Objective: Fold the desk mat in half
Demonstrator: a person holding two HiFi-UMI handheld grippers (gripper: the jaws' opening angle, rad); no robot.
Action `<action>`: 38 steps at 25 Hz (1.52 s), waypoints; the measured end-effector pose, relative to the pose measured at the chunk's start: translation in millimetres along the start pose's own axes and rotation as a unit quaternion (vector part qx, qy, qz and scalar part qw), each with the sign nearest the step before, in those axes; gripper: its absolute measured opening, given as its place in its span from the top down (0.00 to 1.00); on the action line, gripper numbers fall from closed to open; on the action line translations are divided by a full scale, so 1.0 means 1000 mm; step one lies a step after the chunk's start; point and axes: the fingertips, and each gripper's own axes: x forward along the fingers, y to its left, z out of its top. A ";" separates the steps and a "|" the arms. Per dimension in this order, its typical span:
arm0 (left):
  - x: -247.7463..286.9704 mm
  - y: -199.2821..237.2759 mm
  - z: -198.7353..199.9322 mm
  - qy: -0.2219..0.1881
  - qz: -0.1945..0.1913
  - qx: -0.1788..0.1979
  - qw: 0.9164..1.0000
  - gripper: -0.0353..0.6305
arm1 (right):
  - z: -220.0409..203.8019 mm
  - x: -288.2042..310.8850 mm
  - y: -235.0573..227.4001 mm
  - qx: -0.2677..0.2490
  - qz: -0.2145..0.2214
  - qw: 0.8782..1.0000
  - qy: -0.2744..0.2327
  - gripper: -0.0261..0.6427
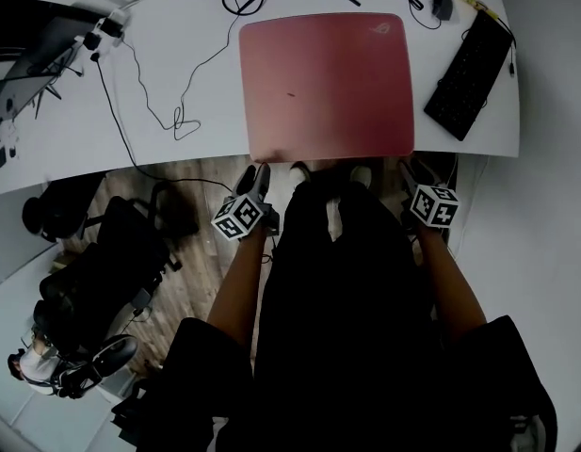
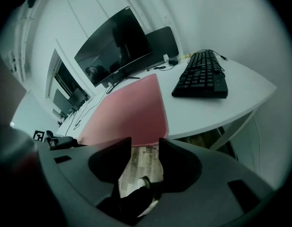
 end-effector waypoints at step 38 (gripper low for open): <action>0.016 0.008 0.010 -0.039 0.007 -0.194 0.980 0.89 | 0.006 0.026 -0.025 0.313 -0.011 0.949 -0.042 0.93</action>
